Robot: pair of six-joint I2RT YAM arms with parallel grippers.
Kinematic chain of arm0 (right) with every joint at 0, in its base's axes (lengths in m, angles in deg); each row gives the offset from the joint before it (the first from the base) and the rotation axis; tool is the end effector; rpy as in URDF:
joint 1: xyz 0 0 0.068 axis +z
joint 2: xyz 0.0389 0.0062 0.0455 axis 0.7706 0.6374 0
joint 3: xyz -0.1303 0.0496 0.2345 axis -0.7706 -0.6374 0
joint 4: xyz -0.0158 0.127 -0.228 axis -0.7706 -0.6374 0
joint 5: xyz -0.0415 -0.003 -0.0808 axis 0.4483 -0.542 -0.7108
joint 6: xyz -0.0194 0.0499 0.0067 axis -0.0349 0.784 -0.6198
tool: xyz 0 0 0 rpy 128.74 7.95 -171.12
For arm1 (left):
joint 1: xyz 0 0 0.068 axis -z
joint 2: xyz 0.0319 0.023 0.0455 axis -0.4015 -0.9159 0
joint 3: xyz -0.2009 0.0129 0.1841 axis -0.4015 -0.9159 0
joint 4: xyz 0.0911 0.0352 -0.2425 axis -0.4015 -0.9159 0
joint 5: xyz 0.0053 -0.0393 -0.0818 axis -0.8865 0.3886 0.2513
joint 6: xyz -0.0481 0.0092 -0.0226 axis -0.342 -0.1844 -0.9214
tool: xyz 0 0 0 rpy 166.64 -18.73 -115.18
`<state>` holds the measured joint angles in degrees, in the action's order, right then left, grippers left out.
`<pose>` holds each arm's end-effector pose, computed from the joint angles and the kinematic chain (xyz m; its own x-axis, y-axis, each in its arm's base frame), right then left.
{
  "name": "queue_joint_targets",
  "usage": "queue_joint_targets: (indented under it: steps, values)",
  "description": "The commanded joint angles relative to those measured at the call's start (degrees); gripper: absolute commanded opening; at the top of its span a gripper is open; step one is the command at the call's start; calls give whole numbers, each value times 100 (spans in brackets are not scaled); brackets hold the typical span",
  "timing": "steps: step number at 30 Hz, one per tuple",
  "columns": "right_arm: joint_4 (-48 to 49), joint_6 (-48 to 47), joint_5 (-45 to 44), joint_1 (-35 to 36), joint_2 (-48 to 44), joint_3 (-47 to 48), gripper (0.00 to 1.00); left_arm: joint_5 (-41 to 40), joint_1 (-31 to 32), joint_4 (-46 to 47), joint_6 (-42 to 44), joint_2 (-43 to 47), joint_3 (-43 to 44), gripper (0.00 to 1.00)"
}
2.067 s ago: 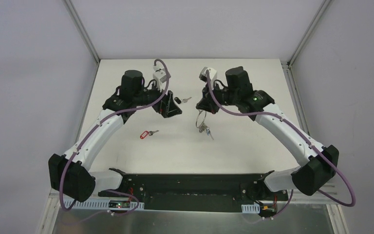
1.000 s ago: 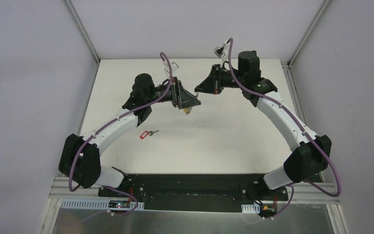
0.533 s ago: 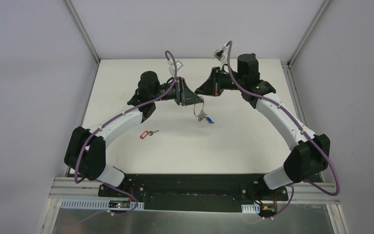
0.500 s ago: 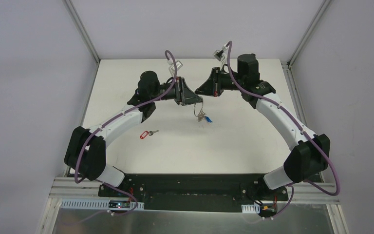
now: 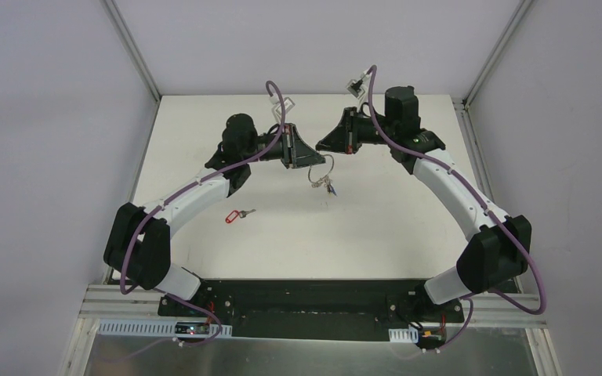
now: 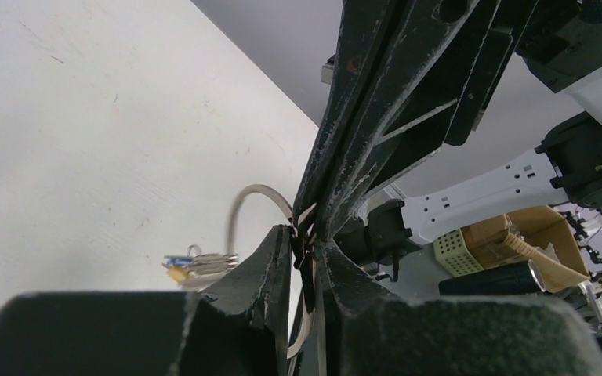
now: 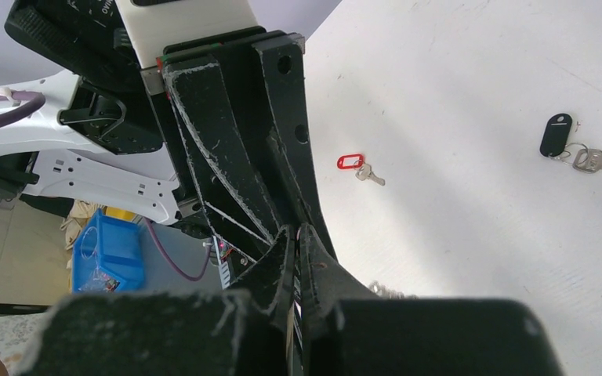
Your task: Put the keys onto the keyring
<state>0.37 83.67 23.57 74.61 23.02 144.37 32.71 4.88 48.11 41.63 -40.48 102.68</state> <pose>0.3026 0.1667 0.3806 -0.3537 -0.0577 -0.9336 -0.9076 0.2626 0.3277 0.2843 -0.1860 0.3342 -0.5941 -0.1642 -0.7875 0.7825 0.1089 -0.6131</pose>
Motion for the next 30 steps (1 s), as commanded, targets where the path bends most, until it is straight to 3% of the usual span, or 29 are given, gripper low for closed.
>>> queue_joint_targets:
  steps: [1,4,12,17,30]
  values:
    - [303,89,130,-98,-275,72,0,229,45,86,255,173,145,9]
    - [303,81,121,-134,-299,69,0,237,45,-95,379,232,157,0]
    - [294,-69,103,-195,-373,-44,0,205,45,-588,658,447,218,0]
    - [300,-188,86,-197,-427,-163,13,216,45,-636,669,531,210,0]
    - [224,-384,207,-101,-432,-235,30,64,46,-1036,903,530,297,0]
